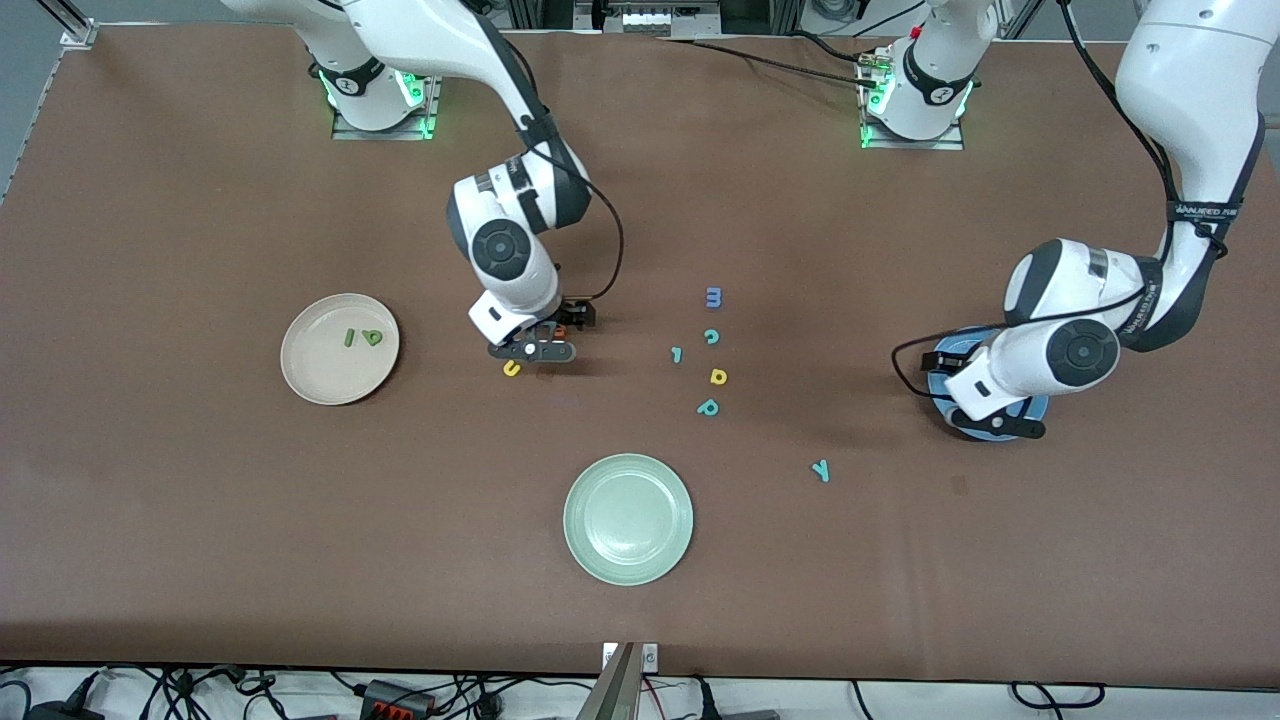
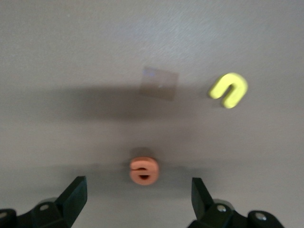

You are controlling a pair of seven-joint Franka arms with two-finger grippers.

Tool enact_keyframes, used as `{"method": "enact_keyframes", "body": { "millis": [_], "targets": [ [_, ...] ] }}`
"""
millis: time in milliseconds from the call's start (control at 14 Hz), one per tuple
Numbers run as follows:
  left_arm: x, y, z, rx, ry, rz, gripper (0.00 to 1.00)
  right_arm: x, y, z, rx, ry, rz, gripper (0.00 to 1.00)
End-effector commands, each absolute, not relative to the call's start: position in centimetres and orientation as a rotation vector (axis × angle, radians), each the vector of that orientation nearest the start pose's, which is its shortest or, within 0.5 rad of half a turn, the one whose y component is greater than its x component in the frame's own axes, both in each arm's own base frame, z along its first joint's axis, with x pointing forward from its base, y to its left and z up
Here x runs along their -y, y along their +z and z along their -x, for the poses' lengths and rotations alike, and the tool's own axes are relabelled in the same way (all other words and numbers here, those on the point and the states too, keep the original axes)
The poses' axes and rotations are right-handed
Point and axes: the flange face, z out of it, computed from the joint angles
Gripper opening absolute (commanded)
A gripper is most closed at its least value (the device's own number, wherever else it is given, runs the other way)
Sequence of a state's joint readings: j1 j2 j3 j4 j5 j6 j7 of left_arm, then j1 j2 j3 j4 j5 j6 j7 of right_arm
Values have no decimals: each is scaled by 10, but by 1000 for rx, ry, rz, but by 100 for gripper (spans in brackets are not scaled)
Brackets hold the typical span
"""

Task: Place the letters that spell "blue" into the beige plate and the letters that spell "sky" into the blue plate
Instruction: 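Grasp the orange e while the left gripper grasps the cyan y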

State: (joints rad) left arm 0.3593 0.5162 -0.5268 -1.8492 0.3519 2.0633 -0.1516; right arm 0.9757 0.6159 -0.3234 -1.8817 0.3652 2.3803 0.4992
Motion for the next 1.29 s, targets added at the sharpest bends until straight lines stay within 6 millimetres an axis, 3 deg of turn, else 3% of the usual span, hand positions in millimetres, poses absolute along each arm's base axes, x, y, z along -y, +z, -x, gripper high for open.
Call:
{"method": "enact_keyframes", "body": {
  "millis": [0, 143, 286, 429, 571, 714, 929, 1000, 1214],
  "targets": [
    [128, 290, -635, -408, 210, 3041, 100, -395, 177, -491, -211, 88, 3122, 81],
    [147, 290, -664, -426, 151, 3088, 100, -393, 176, -492, -207, 91, 3124, 74],
    [146, 270, -683, -403, 143, 3144, 100, -390, 176, -494, -211, 91, 3123, 69],
    [145, 262, -705, -352, 54, 3200, 100, -390, 176, -495, -207, 89, 3125, 62],
    [161, 248, -712, -321, 30, 3221, 100, -393, 174, -491, -185, 94, 3130, 50],
    [196, 240, -714, -128, 17, 3235, 100, -394, 171, -488, -177, 104, 3137, 39],
    [232, 218, -708, -35, -3, 3135, 100, -397, 169, -484, -158, 112, 3142, 24],
    [238, 212, -707, -29, -28, 3092, 100, -398, 171, -484, -148, 109, 3140, 21],
    [231, 198, -710, 18, -80, 3104, 99, -392, 182, -495, -123, 86, 3125, 17]
  ]
}}
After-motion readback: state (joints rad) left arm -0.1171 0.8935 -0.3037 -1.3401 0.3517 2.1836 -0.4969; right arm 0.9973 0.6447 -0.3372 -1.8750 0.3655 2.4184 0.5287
